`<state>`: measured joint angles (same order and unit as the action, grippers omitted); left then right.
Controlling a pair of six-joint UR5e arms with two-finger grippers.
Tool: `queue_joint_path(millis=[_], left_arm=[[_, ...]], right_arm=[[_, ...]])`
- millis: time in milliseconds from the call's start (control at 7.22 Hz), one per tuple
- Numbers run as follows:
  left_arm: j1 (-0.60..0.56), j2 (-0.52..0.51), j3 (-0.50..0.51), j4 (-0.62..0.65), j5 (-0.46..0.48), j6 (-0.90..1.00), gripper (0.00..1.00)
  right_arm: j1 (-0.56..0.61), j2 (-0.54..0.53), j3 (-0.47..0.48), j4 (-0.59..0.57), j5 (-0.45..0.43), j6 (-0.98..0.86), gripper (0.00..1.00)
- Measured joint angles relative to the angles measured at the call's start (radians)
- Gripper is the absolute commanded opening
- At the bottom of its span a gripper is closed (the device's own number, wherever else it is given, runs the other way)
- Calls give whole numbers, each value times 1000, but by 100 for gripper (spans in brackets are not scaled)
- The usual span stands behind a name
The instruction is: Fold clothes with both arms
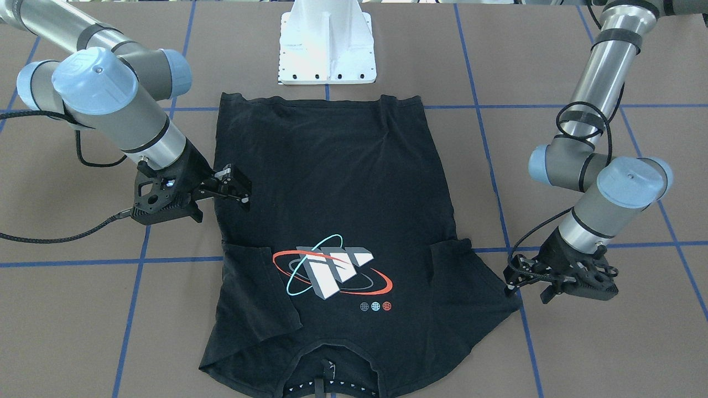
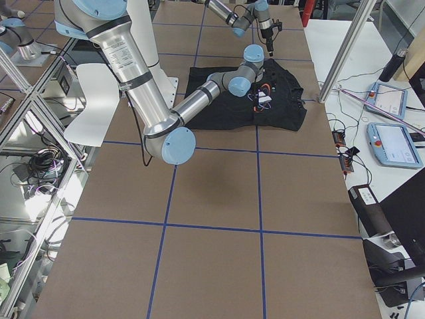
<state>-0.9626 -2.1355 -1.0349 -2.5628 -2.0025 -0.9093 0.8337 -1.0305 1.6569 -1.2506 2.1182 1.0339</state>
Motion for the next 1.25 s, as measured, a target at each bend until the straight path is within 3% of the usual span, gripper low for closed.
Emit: queue_joint_path(millis=[415,1246], left_arm=[[15,-27,55,-22,28,-2,75],[41,-27,62,-25,41,0,55]], right_arm=[[-1,0,0,0,0,0,100],[0,0,0,0,-1,0,100]])
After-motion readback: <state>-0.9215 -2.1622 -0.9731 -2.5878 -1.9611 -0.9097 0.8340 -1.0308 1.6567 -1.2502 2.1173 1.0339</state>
